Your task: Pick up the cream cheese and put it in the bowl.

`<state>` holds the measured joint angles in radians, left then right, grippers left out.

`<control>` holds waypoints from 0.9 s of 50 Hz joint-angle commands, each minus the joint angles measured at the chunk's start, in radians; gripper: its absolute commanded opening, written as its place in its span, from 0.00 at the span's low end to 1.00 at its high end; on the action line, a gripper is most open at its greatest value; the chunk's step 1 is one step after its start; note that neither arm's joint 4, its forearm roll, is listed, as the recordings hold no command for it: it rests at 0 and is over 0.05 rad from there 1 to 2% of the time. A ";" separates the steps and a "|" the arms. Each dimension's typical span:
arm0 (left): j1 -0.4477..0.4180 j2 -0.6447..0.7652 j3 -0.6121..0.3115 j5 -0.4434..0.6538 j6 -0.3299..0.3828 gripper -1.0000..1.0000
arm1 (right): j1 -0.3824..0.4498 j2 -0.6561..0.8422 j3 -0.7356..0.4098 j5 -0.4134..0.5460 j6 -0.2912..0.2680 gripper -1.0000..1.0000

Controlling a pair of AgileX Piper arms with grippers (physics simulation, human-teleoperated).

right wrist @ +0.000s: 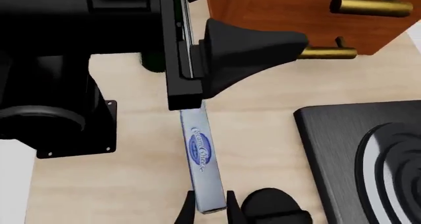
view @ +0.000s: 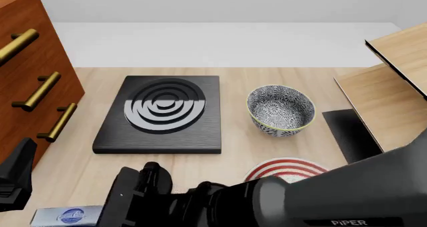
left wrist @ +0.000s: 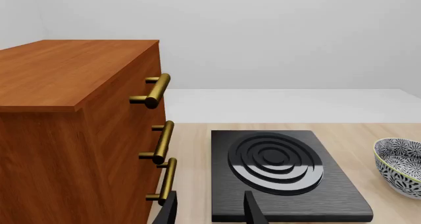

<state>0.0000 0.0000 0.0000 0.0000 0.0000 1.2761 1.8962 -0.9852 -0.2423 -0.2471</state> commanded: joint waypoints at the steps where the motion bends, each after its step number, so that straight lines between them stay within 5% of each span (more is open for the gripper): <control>1: 0.000 0.000 0.000 0.000 0.000 1.00 | -0.007 -0.095 0.093 -0.007 0.016 0.00; 30: 0.000 0.000 0.000 0.000 0.000 1.00 | -0.090 -0.351 0.314 0.040 0.002 0.00; 45: 0.000 0.000 0.000 0.000 0.000 1.00 | -0.123 -0.544 0.368 0.163 0.003 0.00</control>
<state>0.0000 0.0000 0.0000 0.0000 0.0000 1.1735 1.4765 -0.6482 -0.1485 -0.2531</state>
